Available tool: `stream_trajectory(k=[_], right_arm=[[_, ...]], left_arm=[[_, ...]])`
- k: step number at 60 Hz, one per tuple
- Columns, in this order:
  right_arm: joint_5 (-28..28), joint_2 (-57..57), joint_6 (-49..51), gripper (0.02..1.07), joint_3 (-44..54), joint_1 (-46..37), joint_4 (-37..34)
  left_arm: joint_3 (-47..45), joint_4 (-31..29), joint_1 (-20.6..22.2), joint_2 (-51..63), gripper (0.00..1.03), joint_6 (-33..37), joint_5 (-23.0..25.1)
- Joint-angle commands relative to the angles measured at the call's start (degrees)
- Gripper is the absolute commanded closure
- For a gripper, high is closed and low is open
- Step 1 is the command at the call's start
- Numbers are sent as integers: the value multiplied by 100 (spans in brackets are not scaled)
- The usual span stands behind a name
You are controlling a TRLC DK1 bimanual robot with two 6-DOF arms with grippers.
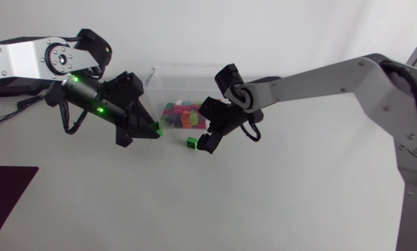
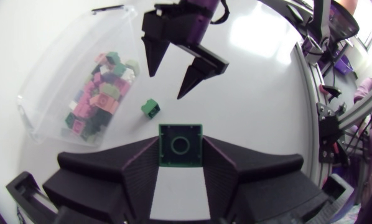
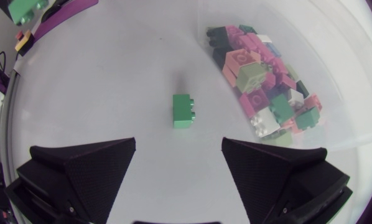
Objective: Place the duplo bricks in the container
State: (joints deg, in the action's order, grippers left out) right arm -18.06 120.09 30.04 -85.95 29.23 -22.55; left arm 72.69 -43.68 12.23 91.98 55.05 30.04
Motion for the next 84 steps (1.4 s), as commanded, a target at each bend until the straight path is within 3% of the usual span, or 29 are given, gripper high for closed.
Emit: stream_trajectory(k=[1,18,34,50,59,73,84], right_arm=[[57,313,-25,8,-378,91,-198],[172,946,-34,10,-1187,258,-663],[471,1561,-60,14,-2066,416,-1173],[629,1992,-86,36,-2883,460,-1771],[761,2088,-77,64,-3006,487,-1929],[866,2106,19,94,-2945,487,-2035],[848,1869,63,96,-2576,487,-1991]], left_arm=[[-149,352,-80,-260,89,-469,142],[343,1767,-230,-137,89,-1602,169],[949,2417,-511,346,89,-2165,177],[1503,2830,-660,1058,89,-2525,186],[1916,2883,-660,1463,88,-2657,186],[2391,2997,-590,1911,88,-2850,177],[2575,3023,-493,2219,88,-2903,177]])
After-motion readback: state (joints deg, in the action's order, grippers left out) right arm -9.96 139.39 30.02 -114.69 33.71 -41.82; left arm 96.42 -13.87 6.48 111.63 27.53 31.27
